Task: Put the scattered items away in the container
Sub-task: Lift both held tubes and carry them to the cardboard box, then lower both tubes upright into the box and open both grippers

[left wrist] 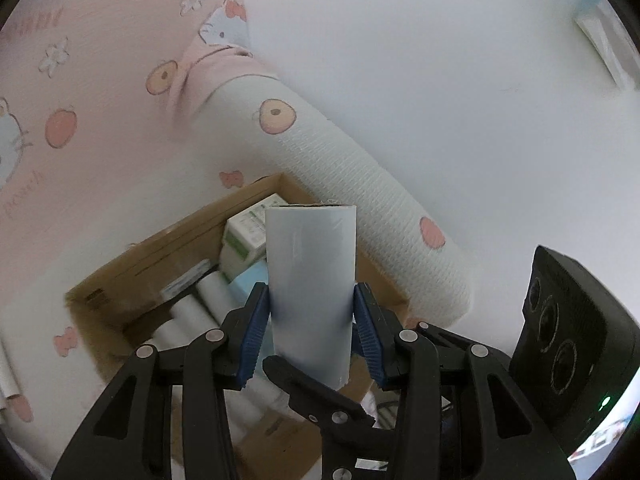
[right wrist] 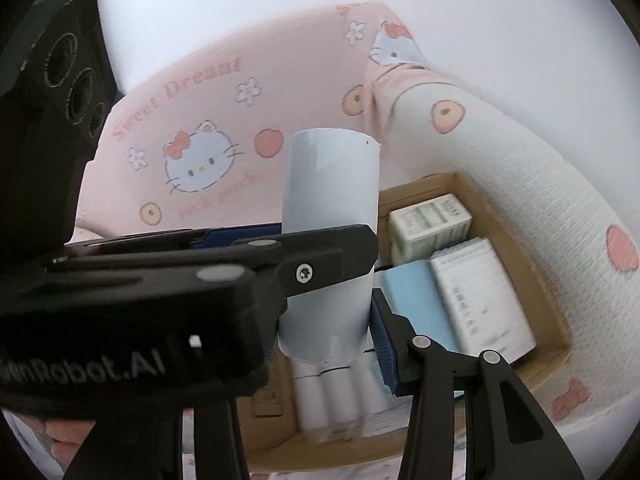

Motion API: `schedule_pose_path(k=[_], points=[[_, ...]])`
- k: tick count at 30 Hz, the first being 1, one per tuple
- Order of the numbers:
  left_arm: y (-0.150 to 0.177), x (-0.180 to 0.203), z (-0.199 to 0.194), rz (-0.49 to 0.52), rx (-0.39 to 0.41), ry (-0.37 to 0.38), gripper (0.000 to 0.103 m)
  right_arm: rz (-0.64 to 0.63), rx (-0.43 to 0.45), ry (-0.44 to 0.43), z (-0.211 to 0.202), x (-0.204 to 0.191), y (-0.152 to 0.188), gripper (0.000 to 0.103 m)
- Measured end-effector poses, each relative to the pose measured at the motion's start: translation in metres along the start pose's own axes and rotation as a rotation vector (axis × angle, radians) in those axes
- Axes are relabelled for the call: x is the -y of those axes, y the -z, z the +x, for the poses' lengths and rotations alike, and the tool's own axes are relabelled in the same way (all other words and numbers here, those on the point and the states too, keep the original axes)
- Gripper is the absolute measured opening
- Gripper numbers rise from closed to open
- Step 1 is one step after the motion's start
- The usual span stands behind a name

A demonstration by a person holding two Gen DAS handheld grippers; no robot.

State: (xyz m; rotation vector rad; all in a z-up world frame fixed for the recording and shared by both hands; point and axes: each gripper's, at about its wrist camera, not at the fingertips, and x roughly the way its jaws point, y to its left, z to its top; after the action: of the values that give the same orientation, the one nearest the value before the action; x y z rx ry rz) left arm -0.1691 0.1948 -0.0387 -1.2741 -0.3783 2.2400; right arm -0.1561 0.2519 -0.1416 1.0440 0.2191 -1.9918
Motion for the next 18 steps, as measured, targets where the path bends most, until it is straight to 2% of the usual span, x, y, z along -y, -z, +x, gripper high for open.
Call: schedule_pose_path(k=[3, 7, 10, 12, 14, 18], points=[[-0.003, -0.015, 0.013, -0.073, -0.031, 0.015, 0.047, -0.021, -0.030, -0.010, 0.010, 0.009, -0.005, 0.041], [-0.001, -0.038, 0.028, -0.131, -0.071, 0.024, 0.047, -0.035, -0.111, -0.048, 0.035, 0.014, -0.005, 0.042], [0.002, -0.061, 0.043, -0.214, -0.125, 0.027, 0.047, -0.041, -0.182, -0.089, 0.055, 0.016, -0.003, 0.042], [0.002, -0.074, 0.056, -0.258, -0.166, -0.006, 0.047, -0.035, -0.199, -0.109, 0.060, 0.020, -0.002, 0.043], [0.006, -0.083, 0.069, -0.276, -0.203, -0.074, 0.047, -0.016, -0.189, -0.109, 0.058, 0.026, -0.003, 0.043], [0.012, -0.096, 0.090, -0.311, -0.273, -0.118, 0.047, -0.043, -0.195, -0.033, 0.054, 0.034, -0.001, 0.044]])
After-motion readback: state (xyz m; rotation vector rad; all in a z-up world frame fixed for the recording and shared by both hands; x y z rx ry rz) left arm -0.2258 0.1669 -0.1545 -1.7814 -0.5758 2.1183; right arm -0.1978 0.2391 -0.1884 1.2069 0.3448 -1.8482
